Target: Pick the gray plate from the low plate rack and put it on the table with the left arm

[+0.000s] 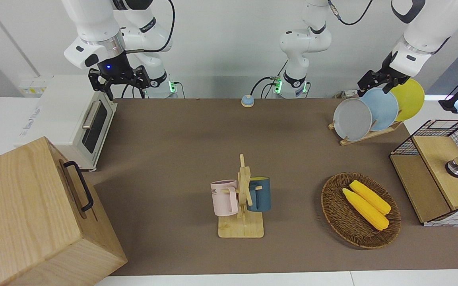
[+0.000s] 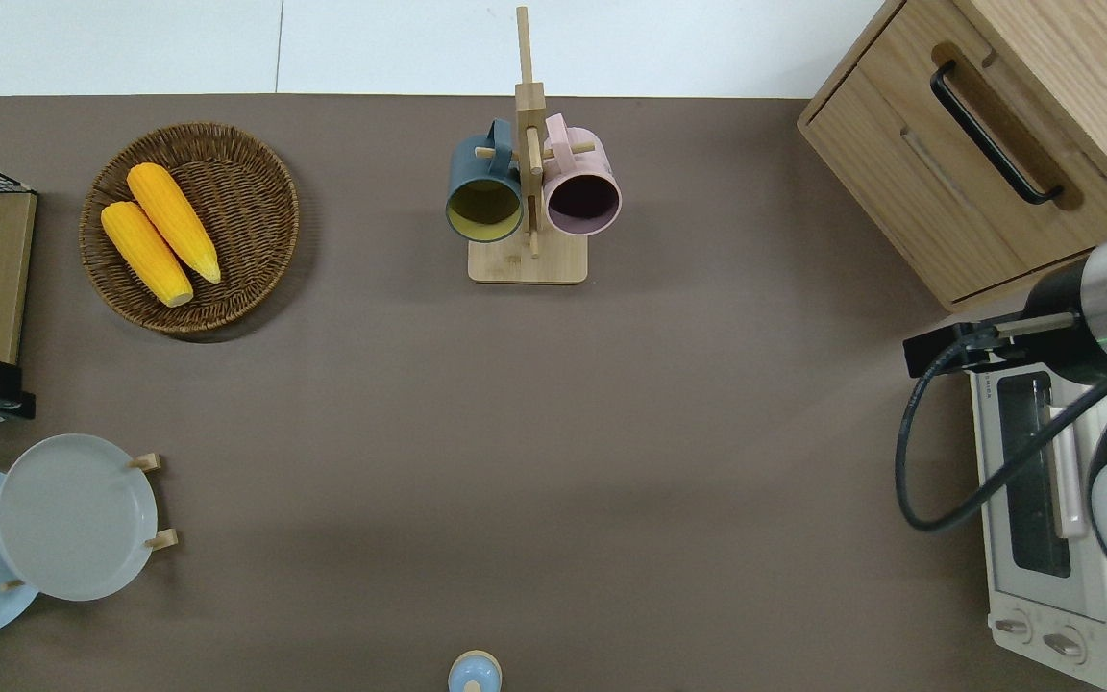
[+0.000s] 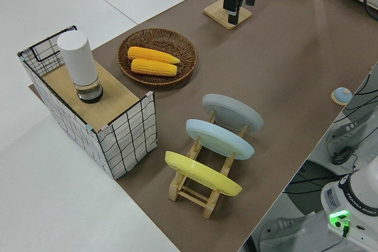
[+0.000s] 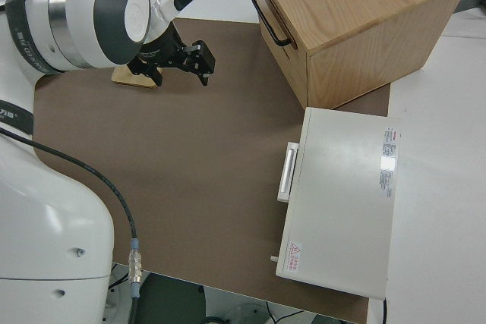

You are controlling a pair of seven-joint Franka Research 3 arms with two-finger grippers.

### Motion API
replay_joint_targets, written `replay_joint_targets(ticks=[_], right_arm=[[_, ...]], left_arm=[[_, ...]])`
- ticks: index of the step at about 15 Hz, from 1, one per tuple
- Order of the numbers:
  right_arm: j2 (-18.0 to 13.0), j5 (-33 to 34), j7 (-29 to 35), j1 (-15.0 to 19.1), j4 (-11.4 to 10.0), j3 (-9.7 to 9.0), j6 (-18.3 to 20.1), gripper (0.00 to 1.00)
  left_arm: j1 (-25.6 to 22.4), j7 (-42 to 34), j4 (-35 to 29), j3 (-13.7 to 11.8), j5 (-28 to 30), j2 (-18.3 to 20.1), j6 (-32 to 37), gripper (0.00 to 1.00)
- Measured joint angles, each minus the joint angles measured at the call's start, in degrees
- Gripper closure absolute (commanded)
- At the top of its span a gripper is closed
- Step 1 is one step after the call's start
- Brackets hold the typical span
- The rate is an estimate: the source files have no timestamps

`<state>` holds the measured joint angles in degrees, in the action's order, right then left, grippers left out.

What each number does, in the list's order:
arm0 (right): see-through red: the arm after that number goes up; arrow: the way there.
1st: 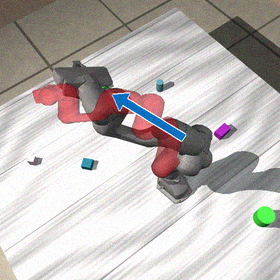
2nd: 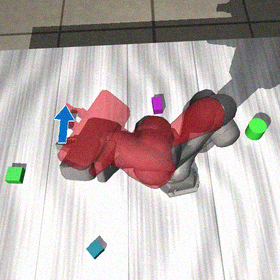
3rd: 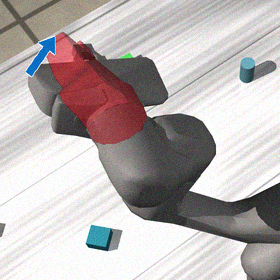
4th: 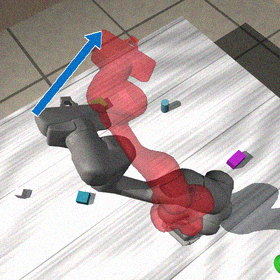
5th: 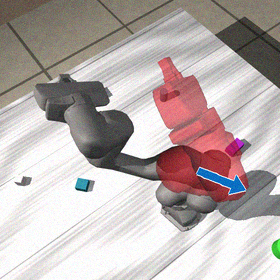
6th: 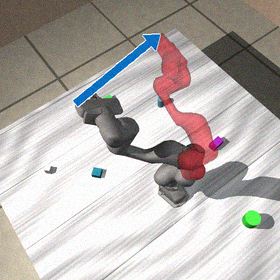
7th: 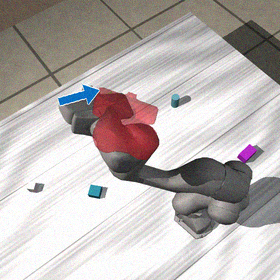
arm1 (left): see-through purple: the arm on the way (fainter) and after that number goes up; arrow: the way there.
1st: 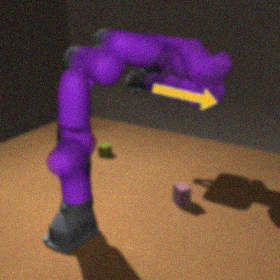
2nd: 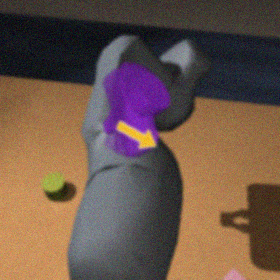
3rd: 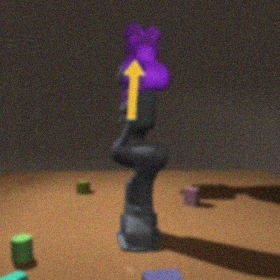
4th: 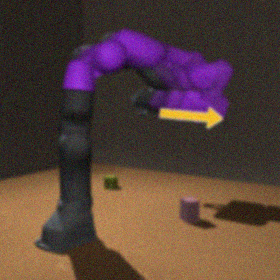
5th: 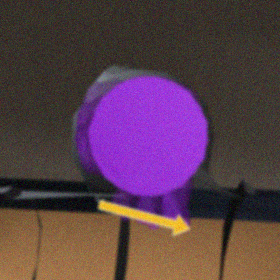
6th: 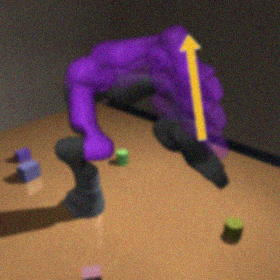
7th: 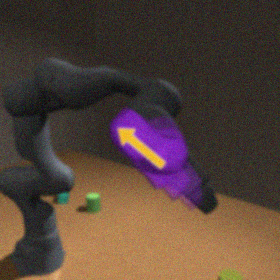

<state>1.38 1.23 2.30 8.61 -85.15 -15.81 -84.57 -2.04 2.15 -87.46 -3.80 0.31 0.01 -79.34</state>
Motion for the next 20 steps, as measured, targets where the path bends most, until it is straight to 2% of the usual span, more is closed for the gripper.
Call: replay_joint_targets(ticks=[6, 11, 15, 20], right_arm=[[0.0, 0.0, 0.0, 0.0, 0.0, 0.0, 0.0, 0.017], [0.0, 0.0, 0.0, 0.0, 0.0, 0.0, 0.0, 0.017], [0.0, 0.0, 0.0, 0.0, 0.0, 0.0, 0.0, 0.017], [0.0, 0.0, 0.0, 0.0, 0.0, 0.0, 0.0, 0.017]], left_arm=[[1.6, 2.5, 0.1, 0.2, -1.5, -0.6, 0.1, 0.01], [1.6, 2.7, -0.7, -0.7, -3.6, -1.0, 0.2, 0.01], [1.8, 2.6, -4.7, -0.6, -9.8, -1.0, -0.1, 0.01], [1.7, 1.3, -14.0, -0.8, -12.7, 1.1, -5.4, 0.02]])
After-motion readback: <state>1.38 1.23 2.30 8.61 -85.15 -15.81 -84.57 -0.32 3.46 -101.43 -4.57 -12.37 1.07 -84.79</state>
